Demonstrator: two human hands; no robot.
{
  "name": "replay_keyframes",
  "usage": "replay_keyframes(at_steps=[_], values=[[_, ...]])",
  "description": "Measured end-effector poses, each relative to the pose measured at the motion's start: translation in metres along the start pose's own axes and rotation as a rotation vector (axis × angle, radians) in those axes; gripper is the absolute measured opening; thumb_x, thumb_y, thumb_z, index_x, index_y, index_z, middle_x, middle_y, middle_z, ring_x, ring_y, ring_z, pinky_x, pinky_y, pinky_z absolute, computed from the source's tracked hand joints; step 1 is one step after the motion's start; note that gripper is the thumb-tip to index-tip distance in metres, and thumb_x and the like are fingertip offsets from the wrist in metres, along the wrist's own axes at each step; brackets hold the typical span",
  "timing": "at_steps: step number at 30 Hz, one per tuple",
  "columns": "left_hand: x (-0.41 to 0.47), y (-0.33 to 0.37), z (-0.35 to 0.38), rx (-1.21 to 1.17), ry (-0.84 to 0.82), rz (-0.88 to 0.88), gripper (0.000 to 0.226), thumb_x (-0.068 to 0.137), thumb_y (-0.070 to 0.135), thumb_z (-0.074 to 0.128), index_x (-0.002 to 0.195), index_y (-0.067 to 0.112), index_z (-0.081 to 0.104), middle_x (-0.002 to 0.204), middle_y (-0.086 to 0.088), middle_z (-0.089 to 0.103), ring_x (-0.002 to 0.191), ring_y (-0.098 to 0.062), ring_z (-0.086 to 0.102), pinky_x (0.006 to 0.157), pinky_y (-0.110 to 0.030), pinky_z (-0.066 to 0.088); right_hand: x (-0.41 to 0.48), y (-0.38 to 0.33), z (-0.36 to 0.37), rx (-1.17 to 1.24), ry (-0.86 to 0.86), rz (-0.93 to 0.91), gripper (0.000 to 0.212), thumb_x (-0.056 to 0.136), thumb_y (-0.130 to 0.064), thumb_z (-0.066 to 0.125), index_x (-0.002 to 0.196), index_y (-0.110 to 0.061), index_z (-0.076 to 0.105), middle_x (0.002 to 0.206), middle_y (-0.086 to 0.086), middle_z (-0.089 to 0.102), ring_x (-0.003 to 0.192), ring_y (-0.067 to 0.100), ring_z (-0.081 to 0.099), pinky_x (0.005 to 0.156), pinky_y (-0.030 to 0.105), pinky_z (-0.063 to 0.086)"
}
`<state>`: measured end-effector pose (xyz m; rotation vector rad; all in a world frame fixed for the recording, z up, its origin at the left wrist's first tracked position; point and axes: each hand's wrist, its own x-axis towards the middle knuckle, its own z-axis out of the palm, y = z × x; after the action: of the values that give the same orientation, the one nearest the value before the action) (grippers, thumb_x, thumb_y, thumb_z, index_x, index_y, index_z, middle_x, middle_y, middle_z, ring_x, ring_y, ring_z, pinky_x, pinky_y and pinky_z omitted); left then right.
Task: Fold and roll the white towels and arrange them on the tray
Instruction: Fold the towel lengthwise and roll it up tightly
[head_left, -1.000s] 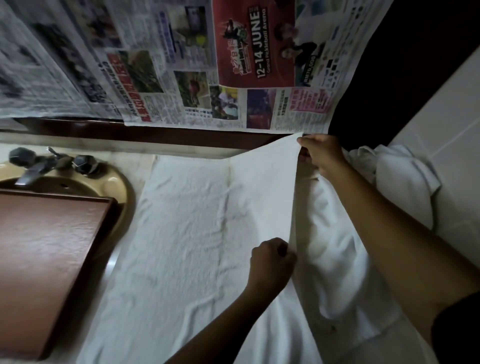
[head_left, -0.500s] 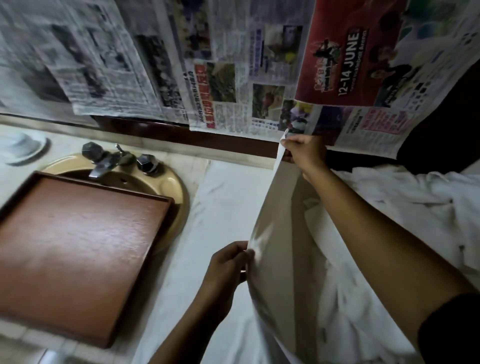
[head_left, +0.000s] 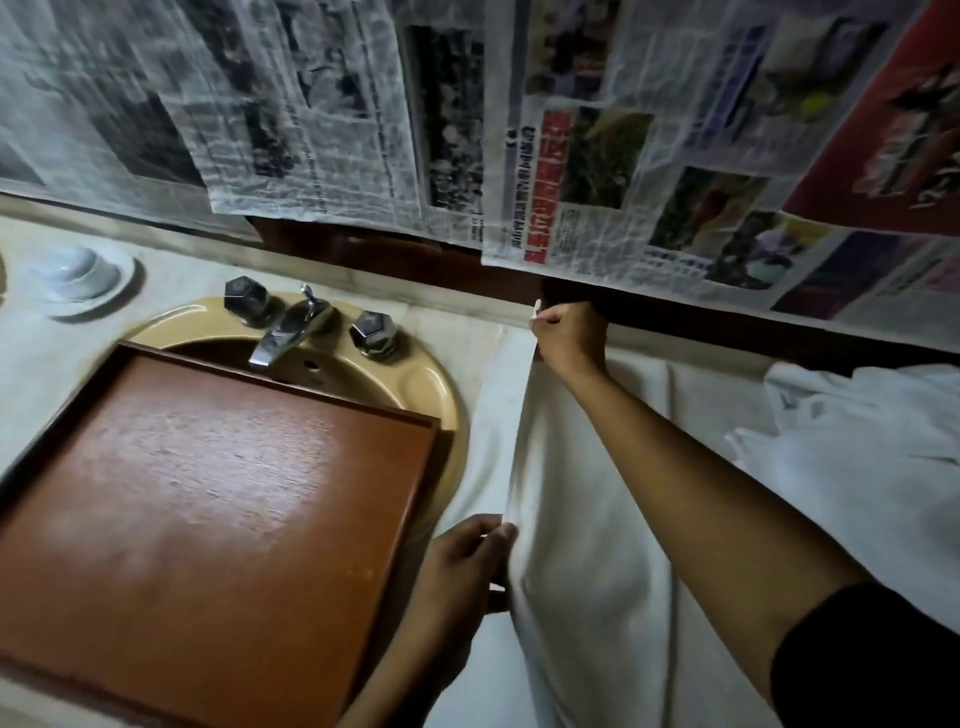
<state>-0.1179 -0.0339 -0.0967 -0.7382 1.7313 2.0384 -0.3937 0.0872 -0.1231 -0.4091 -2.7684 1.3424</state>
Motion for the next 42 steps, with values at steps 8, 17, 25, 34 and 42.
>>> replay_keyframes(at_steps=[8,17,25,34,42], values=[[0.039,-0.038,-0.026,0.417,0.356,0.117,0.015,0.104,0.021,0.055,0.100,0.026,0.069,0.086,0.017,0.068,0.081,-0.001,0.064,0.061,-0.005,0.042,-0.002,0.019,0.058,-0.132,-0.106,-0.004,0.017,0.094,-0.025,0.072,0.101,-0.012,0.080,0.100,0.011,0.078,0.098,0.029,0.072,0.092,0.036,0.058],[0.057,-0.043,-0.033,0.466,0.393,0.110,0.017,0.105,0.019,0.053,0.110,0.016,0.069,0.096,0.006,0.069,0.079,0.003,0.058,0.059,-0.002,0.040,-0.088,0.056,0.003,-0.062,-0.164,-0.158,0.035,0.104,-0.017,0.057,0.138,-0.010,0.061,0.135,0.003,0.067,0.124,0.015,0.063,0.099,0.014,0.041],[0.056,-0.036,-0.037,0.522,0.365,0.117,0.012,0.102,0.021,0.056,0.105,0.019,0.068,0.087,0.007,0.064,0.086,-0.018,0.061,0.077,-0.025,0.041,-0.273,0.156,-0.089,-0.203,-0.182,-0.081,0.008,0.091,-0.021,0.076,0.092,-0.027,0.071,0.095,-0.007,0.068,0.088,0.000,0.065,0.080,0.022,0.054],[0.052,-0.045,-0.040,0.608,0.337,0.154,0.021,0.101,0.025,0.056,0.110,0.012,0.069,0.091,-0.011,0.071,0.064,-0.019,0.063,0.035,-0.012,0.037,-0.385,0.180,-0.143,-0.534,-0.616,-0.067,0.057,0.077,-0.078,0.053,0.116,-0.037,0.058,0.113,-0.020,0.052,0.104,0.006,0.050,0.093,0.031,0.040],[-0.032,-0.069,-0.030,0.672,0.340,0.285,0.035,0.094,0.036,0.071,0.119,0.017,0.055,0.092,0.005,0.064,0.079,-0.013,0.064,0.068,-0.032,0.047,-0.412,0.167,-0.153,-0.300,-0.377,-0.119,0.029,0.089,-0.044,0.075,0.109,-0.027,0.065,0.108,-0.005,0.071,0.100,0.016,0.065,0.081,0.030,0.048]])
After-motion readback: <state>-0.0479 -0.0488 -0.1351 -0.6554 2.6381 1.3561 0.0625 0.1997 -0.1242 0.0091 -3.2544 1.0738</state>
